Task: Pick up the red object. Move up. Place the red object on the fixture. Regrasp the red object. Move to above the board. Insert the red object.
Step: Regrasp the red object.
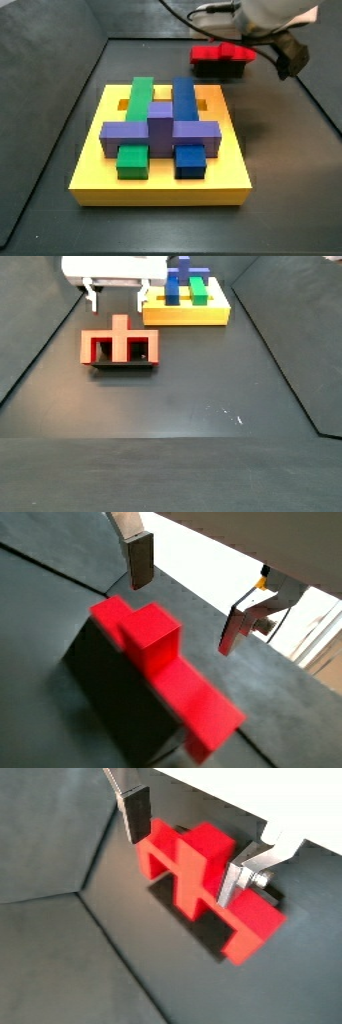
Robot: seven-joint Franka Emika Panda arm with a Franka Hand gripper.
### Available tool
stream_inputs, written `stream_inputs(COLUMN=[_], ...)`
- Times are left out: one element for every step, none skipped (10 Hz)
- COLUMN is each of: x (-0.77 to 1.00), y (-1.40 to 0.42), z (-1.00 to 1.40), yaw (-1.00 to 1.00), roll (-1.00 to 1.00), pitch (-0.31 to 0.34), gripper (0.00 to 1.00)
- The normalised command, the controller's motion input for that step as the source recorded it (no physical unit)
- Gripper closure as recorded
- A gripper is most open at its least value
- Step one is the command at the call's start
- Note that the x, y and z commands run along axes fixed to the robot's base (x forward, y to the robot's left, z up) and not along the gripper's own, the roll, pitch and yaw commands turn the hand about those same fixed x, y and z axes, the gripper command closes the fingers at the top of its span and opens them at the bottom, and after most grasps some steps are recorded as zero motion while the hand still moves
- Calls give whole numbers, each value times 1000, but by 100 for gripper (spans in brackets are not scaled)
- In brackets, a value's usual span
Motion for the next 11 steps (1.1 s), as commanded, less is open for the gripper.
stream_inputs(x=[-214,94,237,123,74,0,0,0,0,0,0], y=[0,-63,0,0,0,0,11,0,0,0,0], z=[-534,-57,-49,-106,-157,-220,-203,-180,-40,0,0], yaw=[-191,-137,0,0,-106,-120,-66,-51,-34,0,0], roll=[-166,-106,-169,-111,-3,-20,0,0,0,0,0], pitch=[-106,-9,0,-9,0,0,0,0,0,0,0], gripper=[0,0,0,0,0,0,0,0,0,0,100])
